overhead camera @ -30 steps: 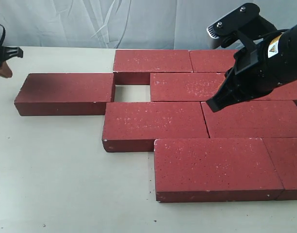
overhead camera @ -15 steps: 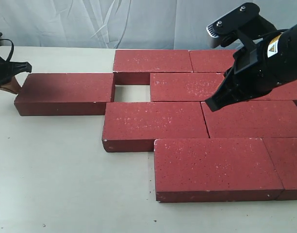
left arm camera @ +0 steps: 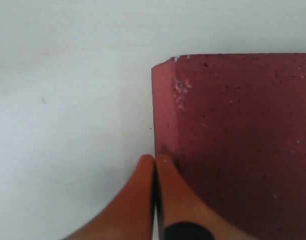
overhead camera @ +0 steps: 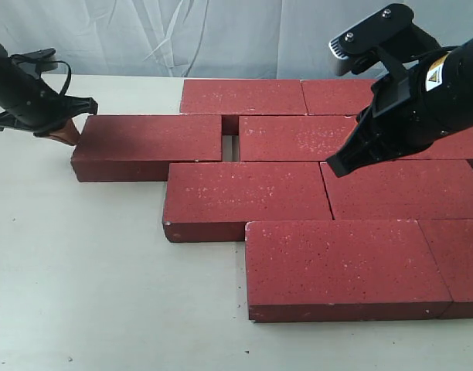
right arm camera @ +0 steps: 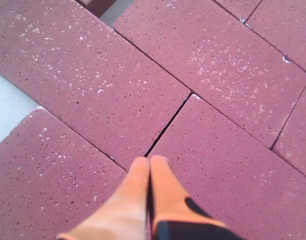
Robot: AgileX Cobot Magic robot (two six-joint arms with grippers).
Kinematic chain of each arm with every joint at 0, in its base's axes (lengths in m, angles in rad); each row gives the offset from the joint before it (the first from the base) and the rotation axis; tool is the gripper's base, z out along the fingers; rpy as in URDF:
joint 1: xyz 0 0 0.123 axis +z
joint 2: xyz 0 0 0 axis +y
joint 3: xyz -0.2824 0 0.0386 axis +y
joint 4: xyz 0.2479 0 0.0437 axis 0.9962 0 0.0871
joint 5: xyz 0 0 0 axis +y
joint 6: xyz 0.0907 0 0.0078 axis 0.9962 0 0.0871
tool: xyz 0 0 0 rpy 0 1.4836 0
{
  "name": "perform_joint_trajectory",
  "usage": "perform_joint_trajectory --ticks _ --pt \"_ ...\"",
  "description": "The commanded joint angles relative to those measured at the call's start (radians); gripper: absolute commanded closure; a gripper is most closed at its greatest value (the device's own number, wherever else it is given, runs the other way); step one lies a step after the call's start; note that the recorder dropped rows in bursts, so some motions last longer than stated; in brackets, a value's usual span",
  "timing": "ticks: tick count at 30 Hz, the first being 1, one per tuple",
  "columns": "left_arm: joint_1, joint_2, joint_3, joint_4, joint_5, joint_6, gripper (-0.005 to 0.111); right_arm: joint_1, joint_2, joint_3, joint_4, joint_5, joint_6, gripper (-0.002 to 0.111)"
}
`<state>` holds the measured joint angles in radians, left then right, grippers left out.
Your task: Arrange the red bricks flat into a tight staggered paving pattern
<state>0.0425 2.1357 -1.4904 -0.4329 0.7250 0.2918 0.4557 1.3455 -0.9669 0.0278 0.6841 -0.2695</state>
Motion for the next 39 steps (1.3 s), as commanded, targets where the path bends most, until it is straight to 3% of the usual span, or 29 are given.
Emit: perform_joint_trajectory --ticks 1,13,24,31,39 --pt "-0.051 -0.012 0.007 -0.047 -0.025 0.002 0.107 -0.005 -0.008 0.005 0.002 -0.013 0.001 0.109" --pt "-0.174 -0.012 0.007 -0.075 -0.079 0.001 0.107 -0.005 -0.008 0.005 0.002 -0.013 0.001 0.109" --pt "-0.172 -0.012 0.007 0.076 -0.103 -0.004 0.107 -0.005 -0.008 0.005 0.002 -0.013 0.001 0.109" --pt "-0.093 -0.012 0.007 0.074 -0.100 -0.055 0.107 -0.005 -0.008 0.005 0.005 -0.014 0.001 0.109" --pt "-0.054 -0.014 0.007 0.097 -0.093 -0.053 0.107 -0.005 -0.008 0.005 0.005 -0.014 0.001 0.109"
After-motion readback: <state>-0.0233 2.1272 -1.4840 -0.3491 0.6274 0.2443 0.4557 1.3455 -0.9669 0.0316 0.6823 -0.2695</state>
